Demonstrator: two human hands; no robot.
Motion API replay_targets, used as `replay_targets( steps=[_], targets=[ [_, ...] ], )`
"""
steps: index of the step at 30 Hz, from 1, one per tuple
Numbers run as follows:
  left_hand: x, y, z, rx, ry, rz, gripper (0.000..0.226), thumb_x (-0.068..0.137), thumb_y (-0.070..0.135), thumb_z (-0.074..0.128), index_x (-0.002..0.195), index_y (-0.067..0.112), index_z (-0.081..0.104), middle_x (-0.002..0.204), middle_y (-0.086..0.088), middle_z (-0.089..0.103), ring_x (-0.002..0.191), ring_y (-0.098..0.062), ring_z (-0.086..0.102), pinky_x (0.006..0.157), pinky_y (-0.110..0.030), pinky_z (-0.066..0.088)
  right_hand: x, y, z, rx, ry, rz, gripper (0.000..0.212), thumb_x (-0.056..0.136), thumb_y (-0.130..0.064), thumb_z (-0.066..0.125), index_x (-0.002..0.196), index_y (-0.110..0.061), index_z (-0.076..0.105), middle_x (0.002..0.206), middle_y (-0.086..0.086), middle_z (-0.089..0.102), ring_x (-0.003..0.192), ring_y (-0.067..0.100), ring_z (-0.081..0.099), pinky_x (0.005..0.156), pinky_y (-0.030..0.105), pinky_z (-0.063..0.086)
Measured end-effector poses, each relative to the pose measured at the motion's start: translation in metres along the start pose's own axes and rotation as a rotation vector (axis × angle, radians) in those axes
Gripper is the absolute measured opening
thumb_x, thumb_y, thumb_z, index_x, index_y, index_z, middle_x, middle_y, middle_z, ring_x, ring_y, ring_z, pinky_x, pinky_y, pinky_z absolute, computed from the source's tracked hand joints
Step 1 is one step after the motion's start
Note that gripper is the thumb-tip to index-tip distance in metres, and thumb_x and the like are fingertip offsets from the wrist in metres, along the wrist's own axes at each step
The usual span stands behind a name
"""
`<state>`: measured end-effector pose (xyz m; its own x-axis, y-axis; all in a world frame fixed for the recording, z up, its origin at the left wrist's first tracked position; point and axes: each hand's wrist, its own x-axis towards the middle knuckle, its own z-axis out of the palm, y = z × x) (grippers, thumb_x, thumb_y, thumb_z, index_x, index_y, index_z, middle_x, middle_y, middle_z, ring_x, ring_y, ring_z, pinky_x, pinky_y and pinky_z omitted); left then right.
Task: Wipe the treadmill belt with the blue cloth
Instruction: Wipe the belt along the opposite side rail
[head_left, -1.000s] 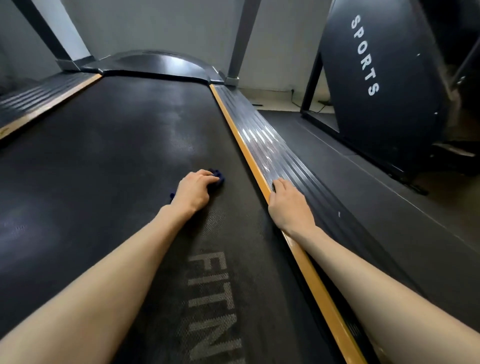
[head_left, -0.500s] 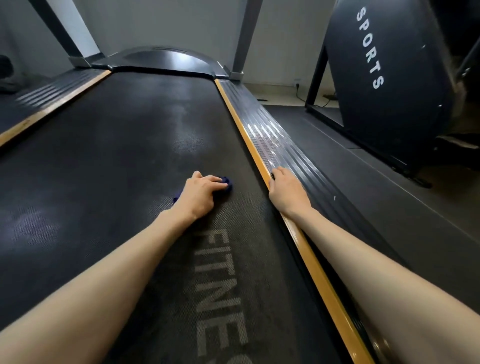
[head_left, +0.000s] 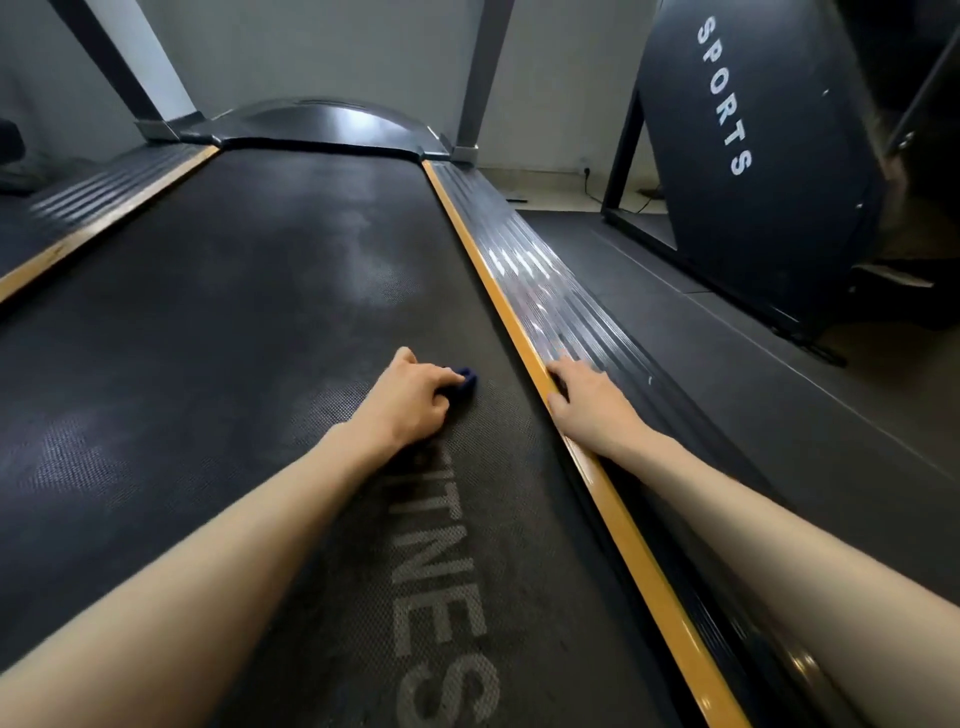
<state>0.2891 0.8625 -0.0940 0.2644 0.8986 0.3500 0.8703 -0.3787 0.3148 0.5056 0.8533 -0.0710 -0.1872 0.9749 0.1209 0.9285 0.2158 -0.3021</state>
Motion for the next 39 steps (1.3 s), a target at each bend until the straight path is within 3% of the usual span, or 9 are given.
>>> replay_targets(
  steps=[3, 6, 10, 13, 18, 26, 31, 37, 39],
  targets=[
    [-0.012, 0.035, 0.001, -0.135, -0.067, 0.042, 0.038, 0.087, 0.011, 0.053, 0.122, 0.025, 0.062, 0.108, -0.009, 0.063, 0.091, -0.014, 0.032, 0.079, -0.015, 0.027, -0.010, -0.002, 0.007, -0.013, 0.073, 0.013, 0.045, 0.099, -0.024, 0.037, 0.143, -0.015, 0.034, 0.150, 0.003, 0.033, 0.138, 0.021, 0.029, 0.115, 0.038, 0.020],
    [-0.051, 0.060, -0.007, -0.217, -0.170, 0.431, 0.037, 0.082, 0.009, 0.058, 0.117, 0.020, 0.066, 0.118, 0.002, 0.065, 0.084, -0.018, 0.042, 0.074, -0.004, 0.025, -0.012, -0.003, 0.009, -0.010, 0.101, 0.022, 0.046, 0.099, -0.026, 0.037, 0.144, -0.015, 0.034, 0.151, 0.002, 0.031, 0.139, 0.020, 0.028, 0.115, 0.038, 0.022],
    [-0.052, 0.048, -0.009, -0.003, -0.080, 0.678, 0.035, 0.078, 0.013, 0.047, 0.103, 0.019, 0.070, 0.109, 0.004, 0.069, 0.072, -0.016, 0.047, 0.070, -0.017, 0.033, -0.011, -0.001, 0.012, -0.031, 0.119, 0.007, 0.046, 0.099, -0.027, 0.037, 0.144, -0.015, 0.034, 0.151, 0.002, 0.031, 0.139, 0.018, 0.028, 0.115, 0.036, 0.022],
    [-0.008, 0.029, 0.002, 0.177, 0.055, 0.534, 0.034, 0.072, 0.003, 0.046, 0.087, 0.019, 0.072, 0.090, 0.001, 0.072, 0.061, -0.019, 0.052, 0.067, -0.022, 0.030, -0.011, -0.002, 0.011, -0.027, 0.116, 0.018, 0.045, 0.100, -0.027, 0.037, 0.144, -0.016, 0.034, 0.152, 0.000, 0.031, 0.139, 0.017, 0.028, 0.115, 0.035, 0.021],
    [0.057, 0.005, 0.027, 0.202, 0.025, -0.124, 0.034, 0.093, 0.006, 0.036, 0.114, 0.018, 0.061, 0.113, -0.003, 0.064, 0.096, -0.028, 0.041, 0.081, -0.035, 0.038, -0.011, -0.003, 0.011, 0.022, 0.148, 0.048, 0.042, 0.098, -0.027, 0.039, 0.140, -0.018, 0.040, 0.147, -0.001, 0.039, 0.134, 0.017, 0.036, 0.111, 0.035, 0.028],
    [-0.039, 0.055, -0.019, -0.130, -0.261, 0.462, 0.034, 0.088, 0.016, 0.049, 0.119, 0.018, 0.063, 0.128, 0.003, 0.059, 0.080, -0.014, 0.038, 0.079, -0.003, 0.024, -0.016, -0.007, 0.010, 0.020, 0.166, 0.046, 0.041, 0.098, -0.025, 0.039, 0.138, -0.015, 0.042, 0.142, 0.002, 0.045, 0.129, 0.018, 0.041, 0.108, 0.036, 0.035],
    [-0.098, 0.080, -0.018, 0.076, -0.169, 0.672, 0.040, 0.078, 0.016, 0.042, 0.110, 0.021, 0.065, 0.117, 0.003, 0.063, 0.072, -0.017, 0.045, 0.073, -0.023, 0.037, -0.017, -0.007, 0.010, -0.020, 0.146, 0.030, 0.042, 0.098, -0.022, 0.037, 0.139, -0.013, 0.041, 0.144, 0.004, 0.042, 0.131, 0.021, 0.039, 0.109, 0.037, 0.031],
    [-0.020, 0.027, -0.007, 0.090, -0.087, 0.107, 0.037, 0.092, 0.008, 0.045, 0.119, 0.024, 0.063, 0.115, -0.008, 0.065, 0.082, -0.018, 0.033, 0.083, -0.035, 0.041, -0.017, -0.006, 0.007, 0.014, 0.132, 0.057, 0.042, 0.100, -0.026, 0.035, 0.140, -0.016, 0.041, 0.145, 0.002, 0.042, 0.132, 0.020, 0.039, 0.110, 0.037, 0.032],
    [-0.033, 0.035, -0.006, 0.056, -0.140, 0.180, 0.034, 0.091, 0.012, 0.044, 0.119, 0.023, 0.061, 0.114, -0.008, 0.062, 0.082, -0.011, 0.025, 0.083, -0.039, 0.044, -0.017, -0.007, 0.008, -0.003, 0.129, 0.044, 0.042, 0.100, -0.025, 0.035, 0.140, -0.015, 0.041, 0.144, 0.003, 0.042, 0.131, 0.021, 0.039, 0.110, 0.037, 0.031]
  ],
)
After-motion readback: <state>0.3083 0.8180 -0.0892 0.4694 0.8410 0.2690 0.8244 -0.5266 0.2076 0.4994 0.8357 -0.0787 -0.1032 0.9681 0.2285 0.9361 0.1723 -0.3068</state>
